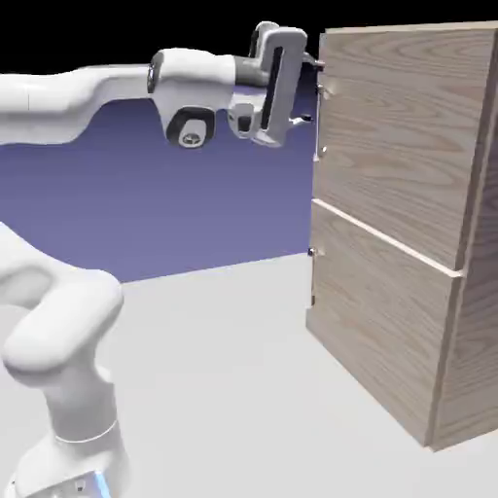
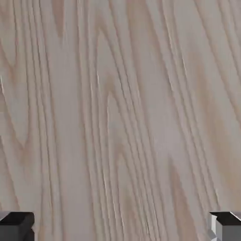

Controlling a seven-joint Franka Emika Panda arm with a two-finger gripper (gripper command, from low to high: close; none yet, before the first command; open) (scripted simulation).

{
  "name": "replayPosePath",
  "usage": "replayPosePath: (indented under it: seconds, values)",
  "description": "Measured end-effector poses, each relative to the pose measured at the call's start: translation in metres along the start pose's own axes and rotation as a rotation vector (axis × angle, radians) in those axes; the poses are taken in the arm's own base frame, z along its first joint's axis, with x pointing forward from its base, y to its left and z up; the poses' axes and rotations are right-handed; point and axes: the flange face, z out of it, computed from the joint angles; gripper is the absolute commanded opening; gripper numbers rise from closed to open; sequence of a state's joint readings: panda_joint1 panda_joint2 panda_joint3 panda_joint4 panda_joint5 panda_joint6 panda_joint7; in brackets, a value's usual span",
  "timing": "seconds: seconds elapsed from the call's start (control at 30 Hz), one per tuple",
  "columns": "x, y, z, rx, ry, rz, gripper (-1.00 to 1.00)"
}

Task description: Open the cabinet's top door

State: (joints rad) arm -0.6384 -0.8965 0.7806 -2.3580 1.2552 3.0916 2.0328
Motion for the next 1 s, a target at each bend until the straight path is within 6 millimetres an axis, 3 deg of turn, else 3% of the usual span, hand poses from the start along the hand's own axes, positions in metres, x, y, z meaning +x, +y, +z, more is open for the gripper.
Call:
replayPosePath:
  seconds: [0.17, 0.33, 0.5, 0.63, 0.7, 0.83, 0.87, 0.93, 1.0]
  values:
    - [-0.013, 0.037, 0.003, 0.007, -0.06, 0.31, 0.0]
    - [-0.013, 0.081, 0.015, -0.011, -0.098, 0.618, 0.0]
    - [0.0, 0.129, 0.036, -0.041, -0.106, 0.927, 0.0]
    - [0.022, 0.168, 0.058, -0.063, -0.089, 1.179, 0.0]
    - [0.027, 0.174, 0.062, -0.065, -0.085, 1.216, 0.0]
    - [0.022, 0.175, 0.102, -0.065, -0.086, 1.216, 0.0]
    - [0.022, 0.174, 0.112, -0.065, -0.085, 1.216, -1.0]
    - [0.022, 0.174, 0.112, -0.065, -0.085, 1.216, -1.0]
    - [0.025, 0.169, 0.098, -0.1, -0.079, 1.215, -1.0]
